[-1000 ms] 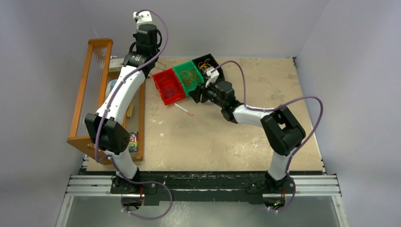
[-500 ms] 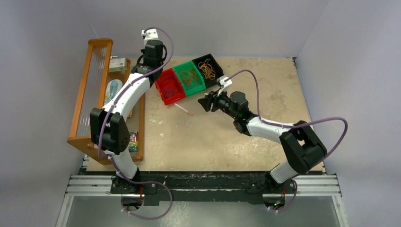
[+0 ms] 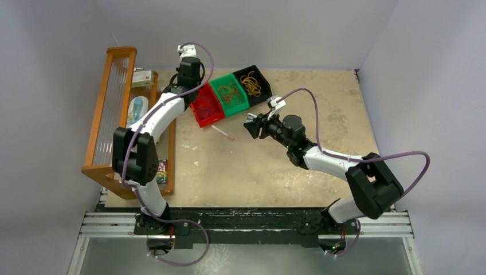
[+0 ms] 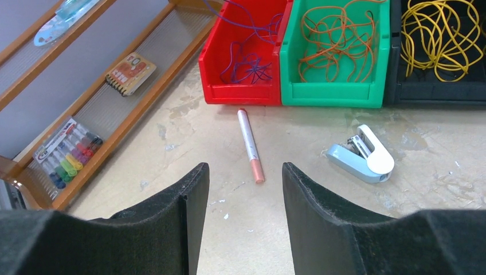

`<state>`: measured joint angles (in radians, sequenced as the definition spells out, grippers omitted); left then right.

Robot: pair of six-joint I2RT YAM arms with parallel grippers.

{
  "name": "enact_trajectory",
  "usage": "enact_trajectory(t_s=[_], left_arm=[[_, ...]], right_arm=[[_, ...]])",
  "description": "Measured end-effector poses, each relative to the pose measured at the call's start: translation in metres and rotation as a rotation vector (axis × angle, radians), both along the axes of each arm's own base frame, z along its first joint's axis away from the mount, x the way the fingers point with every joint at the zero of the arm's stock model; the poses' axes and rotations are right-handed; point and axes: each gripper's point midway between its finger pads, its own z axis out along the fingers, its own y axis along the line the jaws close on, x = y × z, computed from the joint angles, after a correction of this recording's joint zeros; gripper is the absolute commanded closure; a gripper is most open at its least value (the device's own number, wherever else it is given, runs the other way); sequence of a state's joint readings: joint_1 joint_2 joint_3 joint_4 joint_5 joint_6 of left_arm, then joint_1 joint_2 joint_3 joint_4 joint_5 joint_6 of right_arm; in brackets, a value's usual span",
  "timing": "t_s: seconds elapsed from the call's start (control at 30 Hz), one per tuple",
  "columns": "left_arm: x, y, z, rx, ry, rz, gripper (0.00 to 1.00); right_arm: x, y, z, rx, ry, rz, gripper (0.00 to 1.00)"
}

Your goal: Untangle the cables

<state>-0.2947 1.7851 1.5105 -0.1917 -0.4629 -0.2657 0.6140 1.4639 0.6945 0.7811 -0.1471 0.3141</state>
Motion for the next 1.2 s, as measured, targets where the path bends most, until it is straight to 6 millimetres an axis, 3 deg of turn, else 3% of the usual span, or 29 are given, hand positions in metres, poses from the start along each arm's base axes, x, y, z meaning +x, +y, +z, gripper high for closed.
enact_trajectory(t_s=[0.13, 0.33, 0.5, 0.87, 1.2], left_arm=[[0.004, -0.009, -0.021, 0.015, 0.047, -0.057, 1.0], [0.006, -0.018, -0.072, 0.073, 0.179, -0.152, 1.0], [0.007, -0.025, -0.102, 0.092, 0.262, -0.207, 1.0], [0.026, -0.034, -0.126, 0.108, 0.299, -0.24, 1.0], [0.025, -0.034, -0.155, 0.116, 0.352, -0.235, 1.0]], right_arm=[[0.0, 0.0, -0.001, -0.002, 0.002, 0.0, 0.47], [-0.003, -0.002, -0.008, -0.01, 0.014, 0.0, 0.47], [-0.002, -0.003, -0.008, -0.012, 0.017, -0.002, 0.47], [-0.002, -0.004, -0.009, -0.012, 0.017, -0.005, 0.47], [-0.002, -0.004, -0.01, -0.015, 0.022, -0.005, 0.46]])
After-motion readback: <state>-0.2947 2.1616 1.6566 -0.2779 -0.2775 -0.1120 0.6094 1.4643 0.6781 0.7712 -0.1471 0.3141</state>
